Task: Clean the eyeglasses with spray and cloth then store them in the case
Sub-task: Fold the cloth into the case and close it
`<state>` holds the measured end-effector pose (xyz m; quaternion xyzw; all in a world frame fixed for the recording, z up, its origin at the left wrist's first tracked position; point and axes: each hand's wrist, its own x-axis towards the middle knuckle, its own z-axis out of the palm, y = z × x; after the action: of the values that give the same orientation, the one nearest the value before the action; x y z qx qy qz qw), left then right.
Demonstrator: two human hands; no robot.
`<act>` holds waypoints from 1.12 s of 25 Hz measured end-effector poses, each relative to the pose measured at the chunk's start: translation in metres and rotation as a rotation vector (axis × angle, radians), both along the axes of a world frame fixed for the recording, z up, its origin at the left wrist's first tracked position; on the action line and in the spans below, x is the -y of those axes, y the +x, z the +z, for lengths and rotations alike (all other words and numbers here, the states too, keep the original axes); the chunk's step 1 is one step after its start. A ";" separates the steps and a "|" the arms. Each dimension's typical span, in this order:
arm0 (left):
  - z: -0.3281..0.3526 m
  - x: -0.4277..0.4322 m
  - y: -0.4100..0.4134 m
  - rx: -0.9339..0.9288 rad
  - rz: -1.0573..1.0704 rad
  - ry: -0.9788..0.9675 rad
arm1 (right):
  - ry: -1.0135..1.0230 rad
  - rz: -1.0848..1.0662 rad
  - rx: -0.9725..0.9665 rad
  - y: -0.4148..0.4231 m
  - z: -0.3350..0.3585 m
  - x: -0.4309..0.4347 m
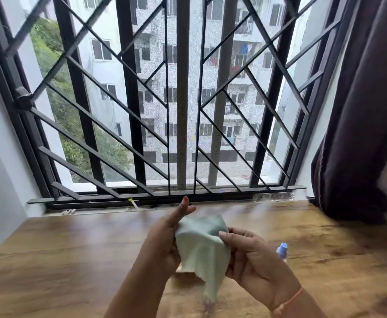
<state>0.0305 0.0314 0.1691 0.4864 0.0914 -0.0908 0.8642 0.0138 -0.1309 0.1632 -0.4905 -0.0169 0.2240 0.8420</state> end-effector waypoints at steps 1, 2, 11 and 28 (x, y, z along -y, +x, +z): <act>-0.003 -0.001 -0.002 -0.023 -0.037 -0.076 | 0.049 0.003 -0.027 0.000 -0.001 0.000; -0.005 -0.001 -0.004 -0.037 -0.082 -0.140 | 0.090 -0.006 -0.051 0.001 0.000 -0.001; 0.003 0.003 -0.006 0.108 0.004 0.088 | 0.236 0.198 -0.189 0.016 -0.006 0.022; 0.003 -0.009 -0.015 0.259 0.290 0.519 | 0.023 -0.241 -0.059 0.026 -0.008 0.055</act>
<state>0.0152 0.0403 0.1717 0.6798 0.0691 0.1220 0.7199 0.0398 -0.1856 0.1549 -0.4724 0.0643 0.1352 0.8686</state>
